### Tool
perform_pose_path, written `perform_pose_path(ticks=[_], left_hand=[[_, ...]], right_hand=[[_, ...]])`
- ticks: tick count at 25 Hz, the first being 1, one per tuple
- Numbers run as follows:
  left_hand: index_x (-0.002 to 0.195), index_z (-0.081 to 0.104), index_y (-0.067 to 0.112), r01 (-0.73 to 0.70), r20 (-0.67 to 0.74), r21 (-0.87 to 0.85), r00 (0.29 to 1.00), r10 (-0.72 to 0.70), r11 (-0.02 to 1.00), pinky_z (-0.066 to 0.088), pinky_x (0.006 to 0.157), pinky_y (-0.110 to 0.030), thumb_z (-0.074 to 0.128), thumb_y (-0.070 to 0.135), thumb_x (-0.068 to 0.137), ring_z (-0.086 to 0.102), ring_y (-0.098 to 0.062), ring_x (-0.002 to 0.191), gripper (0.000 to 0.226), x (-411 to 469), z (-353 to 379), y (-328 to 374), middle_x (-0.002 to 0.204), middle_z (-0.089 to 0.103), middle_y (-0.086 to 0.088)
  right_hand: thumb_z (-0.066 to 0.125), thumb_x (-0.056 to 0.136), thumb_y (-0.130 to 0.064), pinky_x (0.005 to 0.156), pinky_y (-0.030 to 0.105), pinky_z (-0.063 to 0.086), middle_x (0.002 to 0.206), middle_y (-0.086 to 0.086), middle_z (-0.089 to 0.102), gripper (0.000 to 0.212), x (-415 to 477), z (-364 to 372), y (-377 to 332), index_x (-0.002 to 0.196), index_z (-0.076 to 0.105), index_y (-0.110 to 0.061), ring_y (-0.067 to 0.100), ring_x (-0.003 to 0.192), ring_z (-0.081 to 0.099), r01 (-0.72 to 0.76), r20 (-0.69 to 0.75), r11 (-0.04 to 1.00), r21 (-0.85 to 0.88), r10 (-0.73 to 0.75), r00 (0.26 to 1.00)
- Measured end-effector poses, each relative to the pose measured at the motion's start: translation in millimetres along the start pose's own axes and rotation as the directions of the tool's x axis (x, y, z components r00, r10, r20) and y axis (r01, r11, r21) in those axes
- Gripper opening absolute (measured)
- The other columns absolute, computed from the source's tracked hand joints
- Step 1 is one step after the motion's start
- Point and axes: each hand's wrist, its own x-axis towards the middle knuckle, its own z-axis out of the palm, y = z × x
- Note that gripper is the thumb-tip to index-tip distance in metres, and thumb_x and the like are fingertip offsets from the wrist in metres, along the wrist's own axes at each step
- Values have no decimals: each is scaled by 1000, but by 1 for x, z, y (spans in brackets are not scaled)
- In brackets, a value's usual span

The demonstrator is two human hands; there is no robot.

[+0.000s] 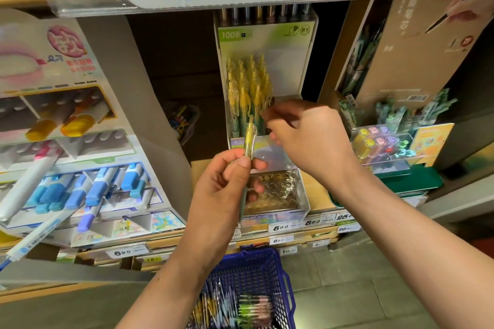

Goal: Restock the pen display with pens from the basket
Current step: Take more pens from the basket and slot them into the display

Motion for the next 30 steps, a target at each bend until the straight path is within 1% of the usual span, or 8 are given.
perform_pose_path(ticks=[3, 5, 10, 13, 16, 20, 26, 30], left_hand=[[122, 59, 3, -23, 20, -45, 1000, 24, 999, 50, 62, -25, 59, 30, 96, 58, -15, 69, 37, 2, 3, 3, 98, 74, -7], [122, 61, 5, -15, 42, -54, 999, 17, 998, 48, 62, -26, 60, 30, 97, 57, -16, 70, 36, 4, 5, 2, 92, 71, -8], [103, 67, 23, 88, 50, -20, 995, -87, 996, 53, 71, -24, 62, 46, 94, 64, -17, 80, 25, 5, 7, 0, 99, 75, -7], [101, 67, 24, 183, 18, -142, 983, -183, 973, 54, 67, -25, 65, 44, 87, 66, -19, 79, 25, 4, 5, -3, 99, 74, -11], [103, 67, 23, 210, -2, -166, 977, -213, 964, 54, 68, -28, 66, 44, 85, 66, -21, 79, 27, 2, 2, -8, 98, 73, -11], [100, 70, 28, 219, 9, -127, 976, -220, 967, 53, 72, -30, 68, 47, 87, 65, -22, 83, 23, 0, 0, -9, 101, 73, -10], [102, 68, 24, 212, -17, -121, 976, -215, 970, 52, 68, -29, 65, 40, 90, 62, -22, 79, 20, 2, -4, -13, 96, 71, -10], [101, 69, 24, 215, -28, -118, 975, -220, 969, 52, 68, -29, 65, 41, 89, 62, -21, 79, 21, 2, -4, -13, 94, 70, -9]], right_hand=[[67, 89, -45, 69, 23, 58, 76, -5, 76, 21, -18, -10, -3, 89, 77, -26, 6, 71, 71, -193, 281, 927, 321, 102, 954], [74, 87, -37, 74, 26, 59, 79, 0, 76, 14, -27, -10, -4, 95, 76, -26, 10, 75, 74, -211, 381, 906, 366, 61, 923], [77, 86, -17, 75, 27, 61, 78, -5, 78, 5, -10, -21, -7, 91, 77, -17, 10, 72, 73, -245, 195, 845, 476, 170, 966], [69, 90, 0, 70, 20, 59, 73, -9, 76, 18, 14, -38, -11, 95, 73, -17, 7, 70, 73, -92, -21, 771, 631, 136, 991], [69, 92, -7, 75, 22, 60, 75, -13, 76, 16, 25, -41, -13, 100, 72, -22, 9, 78, 75, 31, -91, 857, 515, 18, 996], [72, 91, -15, 84, 30, 61, 83, -8, 77, 12, 27, -30, -10, 92, 75, -27, 12, 82, 75, 28, -49, 935, 354, -11, 999], [74, 89, -24, 74, 2, 45, 87, -7, 76, 9, 18, -13, 0, 97, 79, -22, 0, 78, 64, 202, 18, 971, -126, -201, 979], [70, 92, -31, 77, 23, 54, 85, -2, 76, 12, 19, -14, 0, 97, 78, -23, 13, 79, 70, 225, 23, 948, -224, -226, 974]])
